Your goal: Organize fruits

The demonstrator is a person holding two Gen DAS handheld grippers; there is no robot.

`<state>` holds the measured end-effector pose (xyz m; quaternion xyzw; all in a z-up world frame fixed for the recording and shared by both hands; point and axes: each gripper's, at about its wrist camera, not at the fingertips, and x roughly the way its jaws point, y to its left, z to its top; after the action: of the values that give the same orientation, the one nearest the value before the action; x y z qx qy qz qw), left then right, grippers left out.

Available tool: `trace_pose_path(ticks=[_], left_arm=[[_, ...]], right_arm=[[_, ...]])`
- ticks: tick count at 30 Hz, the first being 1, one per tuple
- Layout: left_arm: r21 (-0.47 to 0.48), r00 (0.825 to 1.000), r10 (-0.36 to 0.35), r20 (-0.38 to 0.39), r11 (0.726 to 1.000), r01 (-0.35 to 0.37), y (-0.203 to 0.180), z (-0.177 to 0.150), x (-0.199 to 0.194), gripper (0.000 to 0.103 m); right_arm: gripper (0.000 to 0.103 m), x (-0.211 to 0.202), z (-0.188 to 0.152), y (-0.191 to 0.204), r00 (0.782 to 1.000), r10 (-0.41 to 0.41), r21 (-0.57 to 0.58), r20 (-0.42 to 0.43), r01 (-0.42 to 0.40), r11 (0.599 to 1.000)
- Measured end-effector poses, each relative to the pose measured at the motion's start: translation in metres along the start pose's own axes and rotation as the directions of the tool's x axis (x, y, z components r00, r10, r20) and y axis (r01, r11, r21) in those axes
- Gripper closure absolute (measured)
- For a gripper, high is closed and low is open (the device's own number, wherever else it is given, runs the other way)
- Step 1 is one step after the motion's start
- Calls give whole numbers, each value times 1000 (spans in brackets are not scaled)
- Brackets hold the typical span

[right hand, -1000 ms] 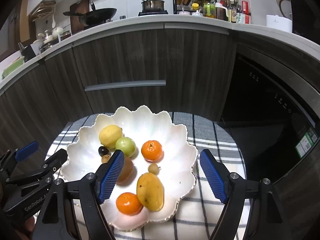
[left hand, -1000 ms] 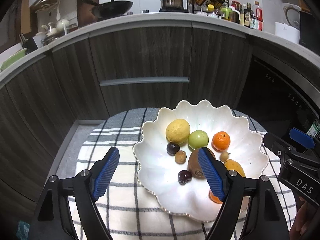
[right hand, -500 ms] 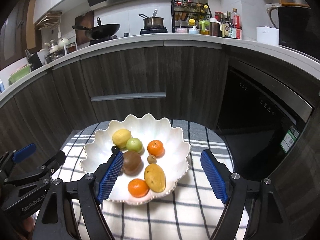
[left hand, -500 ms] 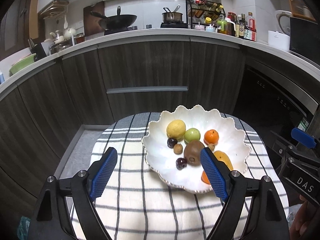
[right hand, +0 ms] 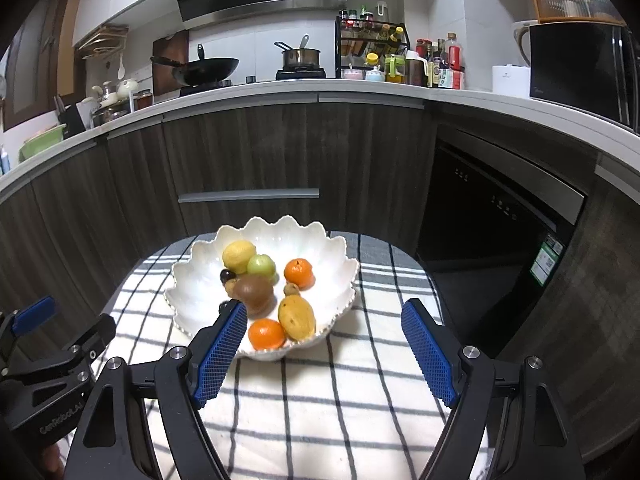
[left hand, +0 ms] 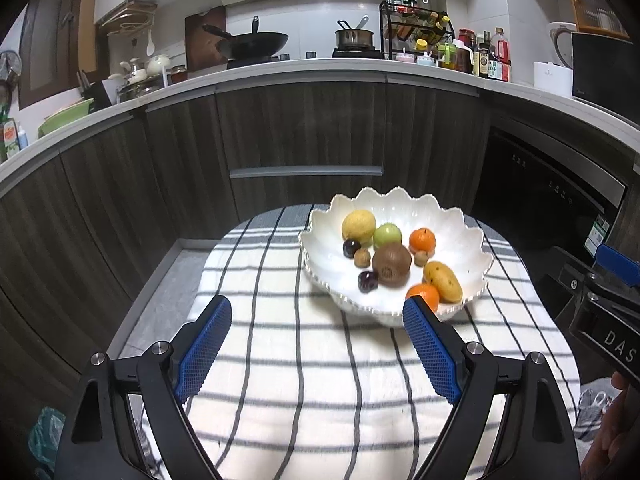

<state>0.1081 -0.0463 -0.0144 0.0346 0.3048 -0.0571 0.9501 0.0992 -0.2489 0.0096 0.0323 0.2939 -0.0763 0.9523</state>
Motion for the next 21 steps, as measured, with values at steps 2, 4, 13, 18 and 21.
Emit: trace_pose_path(ticks=[2,4,13,18,21], left_arm=[[2,1000,2,0,1000,-2,0,-7,-3,15],[1,1000,7,2,1000,-7,1,-13,-6,15],[-1,999,25,27,1000,-25,4,-35,-18,15],[-5,999,30,43,1000,-30,6,-52,-26,15],[-8,999,30,45,1000,-29,6,-58,-27,15]], right_arm=[[23,-5,-7,0,1000,-2,-2,1,2,1000],[23,-8,-13,0,1000,-2,-2,0,2,1000],[23,-17,-39,2,1000,1,9,2,-1,1000],[23,-21,-53,2,1000,1,11,8,-1,1000],[23,-23,-60,3,1000,-1,1,15,1,1000]])
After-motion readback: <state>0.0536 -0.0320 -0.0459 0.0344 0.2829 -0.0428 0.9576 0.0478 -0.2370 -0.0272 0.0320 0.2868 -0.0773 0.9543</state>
